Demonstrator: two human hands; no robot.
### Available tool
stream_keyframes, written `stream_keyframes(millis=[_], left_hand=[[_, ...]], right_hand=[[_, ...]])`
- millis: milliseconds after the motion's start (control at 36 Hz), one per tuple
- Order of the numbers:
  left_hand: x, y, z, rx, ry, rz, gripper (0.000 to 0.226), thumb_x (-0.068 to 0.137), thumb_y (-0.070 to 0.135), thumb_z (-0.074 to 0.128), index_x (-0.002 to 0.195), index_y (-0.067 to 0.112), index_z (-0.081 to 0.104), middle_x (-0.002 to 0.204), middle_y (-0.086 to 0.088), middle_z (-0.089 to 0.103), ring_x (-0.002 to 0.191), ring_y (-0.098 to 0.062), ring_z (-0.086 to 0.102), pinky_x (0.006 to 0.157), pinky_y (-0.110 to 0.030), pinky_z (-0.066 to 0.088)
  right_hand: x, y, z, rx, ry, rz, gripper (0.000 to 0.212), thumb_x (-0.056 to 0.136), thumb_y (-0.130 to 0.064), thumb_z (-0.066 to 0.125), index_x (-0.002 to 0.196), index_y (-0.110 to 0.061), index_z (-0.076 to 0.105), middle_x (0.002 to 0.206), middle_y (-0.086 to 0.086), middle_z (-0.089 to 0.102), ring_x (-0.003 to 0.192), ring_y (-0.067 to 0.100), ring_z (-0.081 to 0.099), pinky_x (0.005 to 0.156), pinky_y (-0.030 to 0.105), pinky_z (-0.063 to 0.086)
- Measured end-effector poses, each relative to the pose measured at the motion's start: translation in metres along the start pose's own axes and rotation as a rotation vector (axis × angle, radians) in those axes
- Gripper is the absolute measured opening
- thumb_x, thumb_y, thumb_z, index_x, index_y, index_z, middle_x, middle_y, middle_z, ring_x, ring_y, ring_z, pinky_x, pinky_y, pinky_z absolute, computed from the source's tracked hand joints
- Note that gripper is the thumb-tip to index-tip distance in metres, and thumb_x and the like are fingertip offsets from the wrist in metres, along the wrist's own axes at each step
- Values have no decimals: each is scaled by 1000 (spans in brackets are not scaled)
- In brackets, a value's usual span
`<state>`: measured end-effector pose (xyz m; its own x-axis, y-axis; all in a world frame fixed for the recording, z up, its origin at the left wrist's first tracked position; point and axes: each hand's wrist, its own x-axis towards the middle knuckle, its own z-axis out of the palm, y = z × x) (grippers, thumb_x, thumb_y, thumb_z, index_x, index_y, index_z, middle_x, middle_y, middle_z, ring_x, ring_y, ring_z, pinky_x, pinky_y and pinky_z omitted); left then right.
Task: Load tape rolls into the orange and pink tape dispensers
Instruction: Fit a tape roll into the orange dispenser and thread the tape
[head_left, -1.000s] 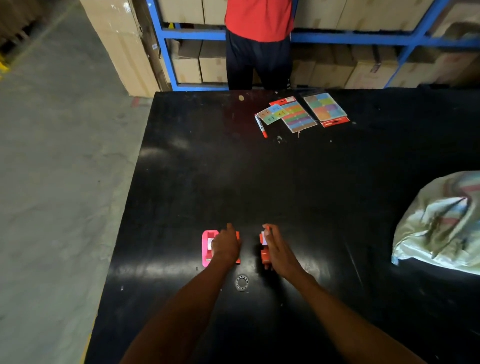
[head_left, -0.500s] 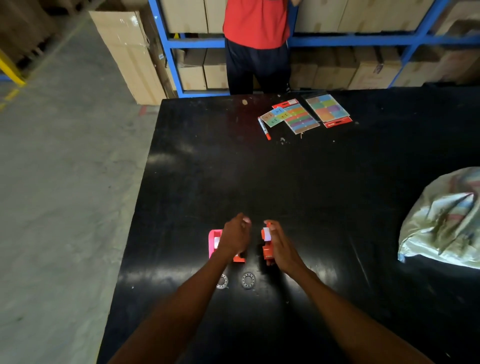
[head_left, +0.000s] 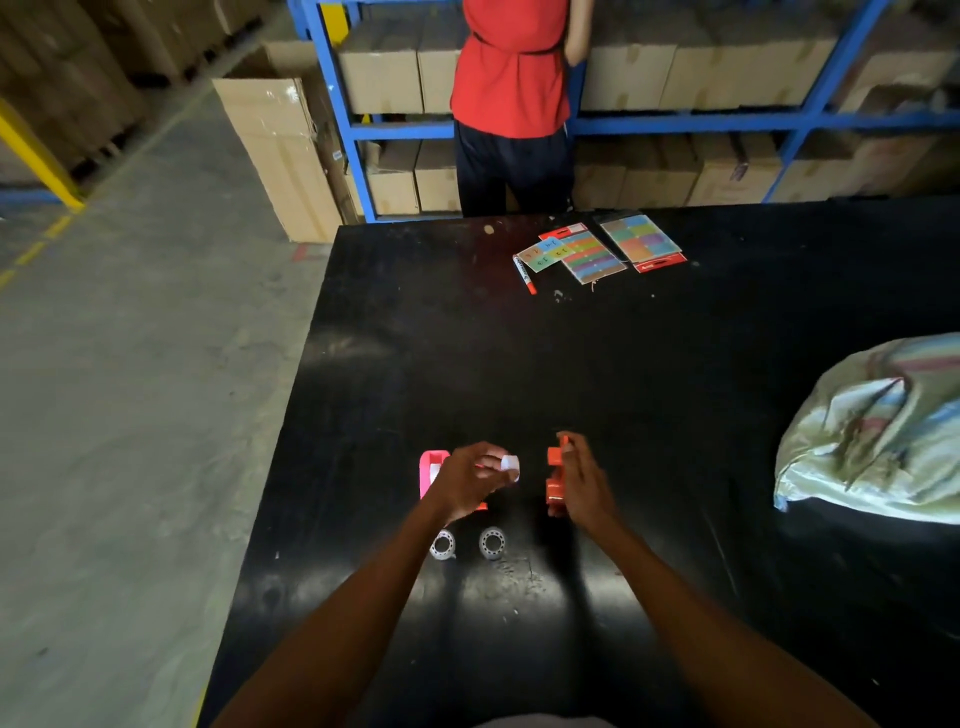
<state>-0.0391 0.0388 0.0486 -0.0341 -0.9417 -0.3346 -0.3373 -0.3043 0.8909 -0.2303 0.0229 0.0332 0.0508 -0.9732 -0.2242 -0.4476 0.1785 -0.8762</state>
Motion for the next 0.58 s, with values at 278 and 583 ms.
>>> stream_keyframes(millis=[278, 583], left_hand=[[-24, -41, 75, 711, -169, 133, 30, 84, 21, 68, 113, 14, 67, 120, -12, 63, 111, -27, 60, 93, -31, 47], [-12, -64, 98, 1005, -162, 144, 42, 86, 34, 63, 127, 25, 57, 135, -6, 56, 128, -25, 44, 107, -40, 32]], right_hand=[[-15, 18, -29, -55, -36, 29, 35, 108, -36, 28, 138, -27, 45, 111, -1, 60, 90, 11, 60, 82, 28, 42], [-15, 37, -33, -124, -120, 71, 36, 107, -41, 25, 140, -34, 40, 106, -1, 64, 92, 17, 64, 89, 40, 53]])
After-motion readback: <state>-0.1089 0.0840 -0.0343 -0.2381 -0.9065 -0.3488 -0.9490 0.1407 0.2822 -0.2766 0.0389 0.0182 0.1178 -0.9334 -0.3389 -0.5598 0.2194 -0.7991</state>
